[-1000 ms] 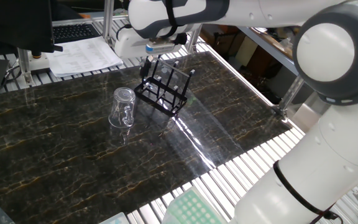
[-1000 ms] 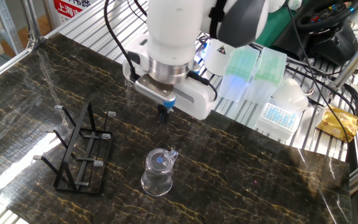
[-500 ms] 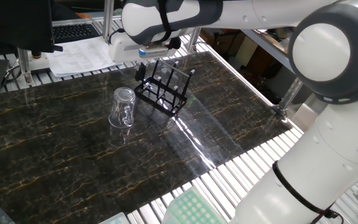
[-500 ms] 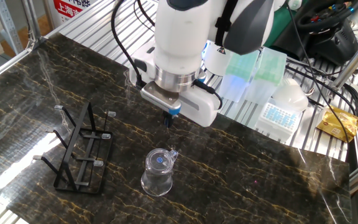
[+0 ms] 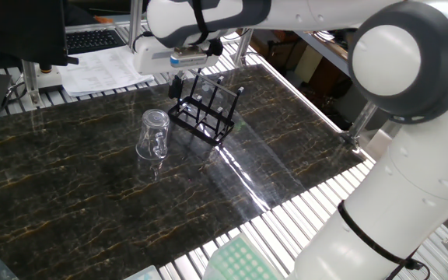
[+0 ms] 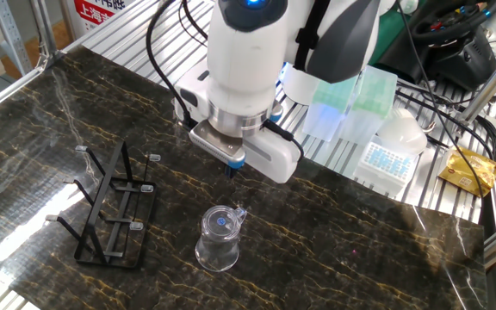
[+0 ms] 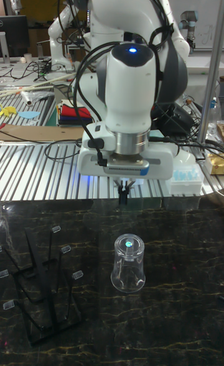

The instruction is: Put the cup on the cup rack

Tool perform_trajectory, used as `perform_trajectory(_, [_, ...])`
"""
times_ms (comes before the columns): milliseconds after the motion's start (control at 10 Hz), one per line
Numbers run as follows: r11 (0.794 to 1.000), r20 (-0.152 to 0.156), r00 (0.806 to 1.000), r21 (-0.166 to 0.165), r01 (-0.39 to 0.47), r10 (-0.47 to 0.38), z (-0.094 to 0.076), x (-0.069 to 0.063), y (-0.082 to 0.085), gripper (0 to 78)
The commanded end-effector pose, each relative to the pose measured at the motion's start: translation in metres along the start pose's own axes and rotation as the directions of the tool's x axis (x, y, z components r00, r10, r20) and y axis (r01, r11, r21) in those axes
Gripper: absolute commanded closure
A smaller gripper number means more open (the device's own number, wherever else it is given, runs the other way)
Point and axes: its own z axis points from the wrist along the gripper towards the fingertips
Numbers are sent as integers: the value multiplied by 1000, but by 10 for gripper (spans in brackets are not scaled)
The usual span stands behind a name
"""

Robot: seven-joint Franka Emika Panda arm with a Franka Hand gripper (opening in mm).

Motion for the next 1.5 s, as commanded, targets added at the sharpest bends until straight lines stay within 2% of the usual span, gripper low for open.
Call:
perform_trajectory(100, [1000,-14,1000,6,-11,12,-4,1,3,776])
perform_trajectory(600, [1000,-4,1000,8,-26,26,-5,2,6,776])
perform_trajectory(900, [1000,5,1000,22,-21,20,-7,0,5,776])
perform_trajectory(1200, [998,6,999,14,-53,53,-7,0,5,776])
perform_trajectory(1500, [997,-4,998,29,71,-70,-7,0,5,776])
